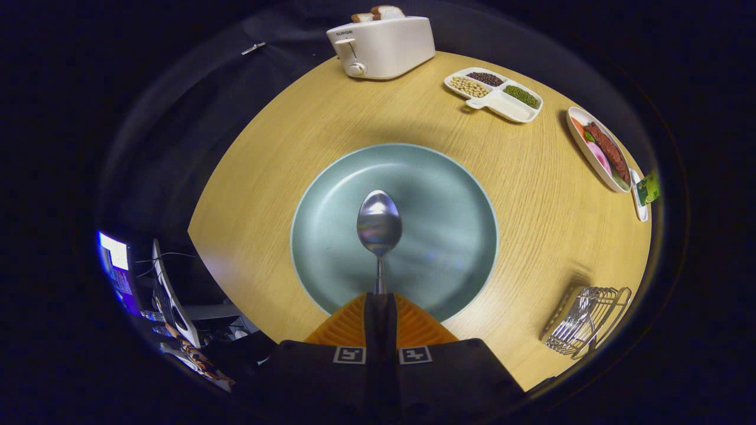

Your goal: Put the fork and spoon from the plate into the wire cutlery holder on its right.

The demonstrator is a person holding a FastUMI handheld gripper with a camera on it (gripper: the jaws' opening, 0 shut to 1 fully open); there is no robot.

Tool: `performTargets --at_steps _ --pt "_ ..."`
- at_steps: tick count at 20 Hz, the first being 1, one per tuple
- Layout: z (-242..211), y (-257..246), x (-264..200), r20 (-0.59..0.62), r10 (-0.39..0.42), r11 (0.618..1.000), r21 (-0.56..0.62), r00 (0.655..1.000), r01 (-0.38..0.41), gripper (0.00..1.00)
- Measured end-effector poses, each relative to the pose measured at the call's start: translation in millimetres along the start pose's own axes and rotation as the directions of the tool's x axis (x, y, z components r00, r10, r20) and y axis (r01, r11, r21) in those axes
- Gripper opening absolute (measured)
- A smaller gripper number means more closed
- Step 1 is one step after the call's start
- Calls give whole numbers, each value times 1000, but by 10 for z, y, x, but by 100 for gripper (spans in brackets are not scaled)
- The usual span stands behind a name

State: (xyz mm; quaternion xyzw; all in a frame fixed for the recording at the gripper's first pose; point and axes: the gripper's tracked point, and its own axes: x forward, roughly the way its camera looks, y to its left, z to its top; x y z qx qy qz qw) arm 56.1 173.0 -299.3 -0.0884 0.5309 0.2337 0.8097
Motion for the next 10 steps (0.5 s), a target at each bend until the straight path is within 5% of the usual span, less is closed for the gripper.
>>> performTargets --at_steps 10 --pt "-46 -272 -922 54 90 990 104 994 -95 5"
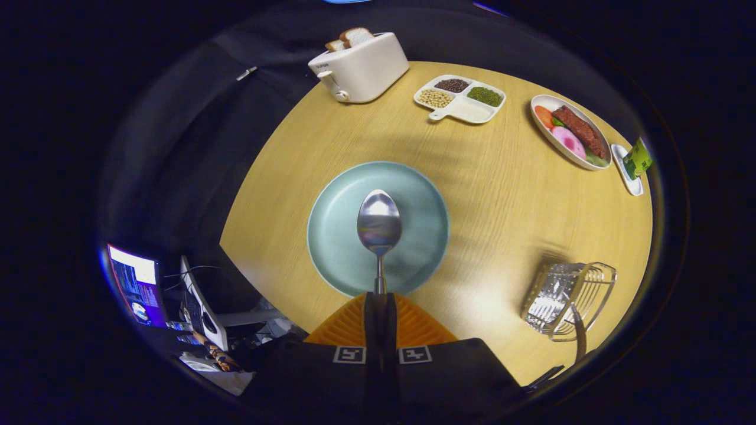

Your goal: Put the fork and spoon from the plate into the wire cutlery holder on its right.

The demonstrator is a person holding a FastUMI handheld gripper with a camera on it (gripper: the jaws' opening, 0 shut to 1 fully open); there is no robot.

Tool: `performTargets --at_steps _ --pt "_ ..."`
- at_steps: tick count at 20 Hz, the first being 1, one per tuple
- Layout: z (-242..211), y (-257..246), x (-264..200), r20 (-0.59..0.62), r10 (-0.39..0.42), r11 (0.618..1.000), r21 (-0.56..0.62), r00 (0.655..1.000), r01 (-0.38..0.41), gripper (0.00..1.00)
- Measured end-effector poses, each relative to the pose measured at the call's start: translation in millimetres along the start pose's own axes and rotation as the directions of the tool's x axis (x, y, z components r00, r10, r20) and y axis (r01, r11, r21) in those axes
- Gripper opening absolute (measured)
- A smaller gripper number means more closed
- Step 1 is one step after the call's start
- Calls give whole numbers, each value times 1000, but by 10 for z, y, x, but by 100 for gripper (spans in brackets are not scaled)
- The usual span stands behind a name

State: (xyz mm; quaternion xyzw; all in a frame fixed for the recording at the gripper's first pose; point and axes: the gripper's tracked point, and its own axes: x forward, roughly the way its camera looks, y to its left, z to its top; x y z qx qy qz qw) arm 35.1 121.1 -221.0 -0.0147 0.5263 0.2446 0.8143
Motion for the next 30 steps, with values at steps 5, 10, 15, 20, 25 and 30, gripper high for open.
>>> performTargets --at_steps 5,10,15,20,25,30 --pt "-90 -647 -694 -35 -44 998 44 998 45 5" --pt "-362 -1301 -1086 -124 -89 988 112 988 103 5" --pt "-578 -1686 -1172 -238 -80 977 176 968 124 5" --pt "-628 -1801 -1045 -333 -5 947 301 943 111 5" --pt "-596 -1849 -922 -384 7 930 342 923 136 6" --pt "-475 -1872 -931 -365 -2 927 349 931 139 21"
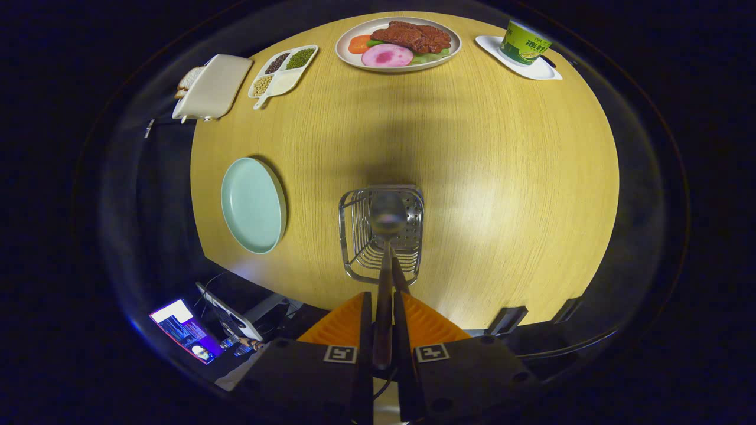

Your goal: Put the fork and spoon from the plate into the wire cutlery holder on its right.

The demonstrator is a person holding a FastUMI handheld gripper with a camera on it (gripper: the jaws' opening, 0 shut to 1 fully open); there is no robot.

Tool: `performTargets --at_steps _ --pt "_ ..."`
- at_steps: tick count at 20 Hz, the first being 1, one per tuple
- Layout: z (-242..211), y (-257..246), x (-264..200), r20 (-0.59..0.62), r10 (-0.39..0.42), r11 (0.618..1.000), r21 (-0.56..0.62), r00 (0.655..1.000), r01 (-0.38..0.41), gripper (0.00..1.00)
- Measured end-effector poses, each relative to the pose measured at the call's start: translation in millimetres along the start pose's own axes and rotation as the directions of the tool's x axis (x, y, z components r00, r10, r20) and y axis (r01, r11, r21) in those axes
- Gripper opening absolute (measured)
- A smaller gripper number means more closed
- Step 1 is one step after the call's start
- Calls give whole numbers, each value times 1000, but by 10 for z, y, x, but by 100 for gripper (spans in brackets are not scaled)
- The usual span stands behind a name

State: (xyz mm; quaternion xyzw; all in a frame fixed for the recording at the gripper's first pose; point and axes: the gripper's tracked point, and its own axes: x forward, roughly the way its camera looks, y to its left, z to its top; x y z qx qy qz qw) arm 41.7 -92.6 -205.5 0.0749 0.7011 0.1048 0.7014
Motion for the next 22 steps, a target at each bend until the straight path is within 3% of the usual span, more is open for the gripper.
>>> performTargets --at_steps 1,2,3,4,5,7,8,13,17,22 --pt "11 4 -22 10 1 1000 -5 1000 -1 28" --pt "38 20 -59 25 7 1000 -12 1000 -6 49" --pt "62 68 -102 46 24 1000 -15 999 -23 53" --pt "85 77 -174 73 32 999 -16 997 -30 75" --pt "108 122 -241 104 49 999 -13 993 -48 87" --pt "164 214 -408 166 92 996 -16 982 -90 88" --pt "170 235 -482 202 97 995 -22 974 -95 100" --pt "265 443 -1055 422 157 987 -76 893 -138 99" --pt "302 544 -1555 610 181 983 -87 772 -162 99" --pt "336 629 -2134 786 166 985 -98 595 -144 99"
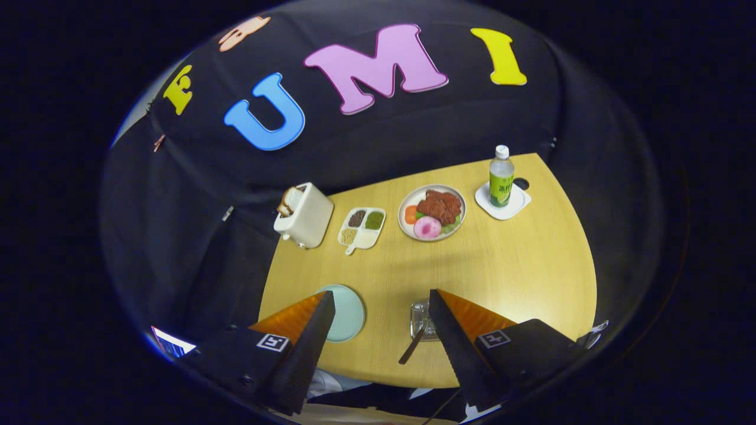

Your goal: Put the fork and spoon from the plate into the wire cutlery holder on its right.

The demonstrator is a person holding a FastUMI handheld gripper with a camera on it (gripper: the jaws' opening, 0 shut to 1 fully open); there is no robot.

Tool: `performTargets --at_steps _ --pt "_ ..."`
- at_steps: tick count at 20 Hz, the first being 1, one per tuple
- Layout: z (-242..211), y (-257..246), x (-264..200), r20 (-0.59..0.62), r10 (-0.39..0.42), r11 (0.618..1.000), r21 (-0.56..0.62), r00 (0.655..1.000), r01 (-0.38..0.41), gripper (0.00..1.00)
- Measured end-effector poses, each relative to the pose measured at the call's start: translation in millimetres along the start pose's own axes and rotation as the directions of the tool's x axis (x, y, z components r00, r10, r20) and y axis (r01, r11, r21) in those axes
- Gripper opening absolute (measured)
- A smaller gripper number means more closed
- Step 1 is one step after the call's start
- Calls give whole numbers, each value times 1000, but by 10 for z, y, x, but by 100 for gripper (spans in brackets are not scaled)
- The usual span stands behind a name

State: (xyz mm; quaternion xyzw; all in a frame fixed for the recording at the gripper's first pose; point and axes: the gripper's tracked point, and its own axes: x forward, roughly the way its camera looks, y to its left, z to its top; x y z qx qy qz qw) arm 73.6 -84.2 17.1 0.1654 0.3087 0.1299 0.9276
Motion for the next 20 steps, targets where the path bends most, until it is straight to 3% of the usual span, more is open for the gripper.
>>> performTargets --at_steps 5,8,11,17,20 --pt "368 94 -174 256 -42 990 -120 966 75 99" --pt "511 334 -315 390 -15 987 -143 921 76 99" --pt "635 313 -441 501 -44 969 -189 864 159 99" --pt "713 256 -582 639 -82 918 -250 765 307 99" --pt "606 368 -604 649 -36 907 -298 760 298 99"
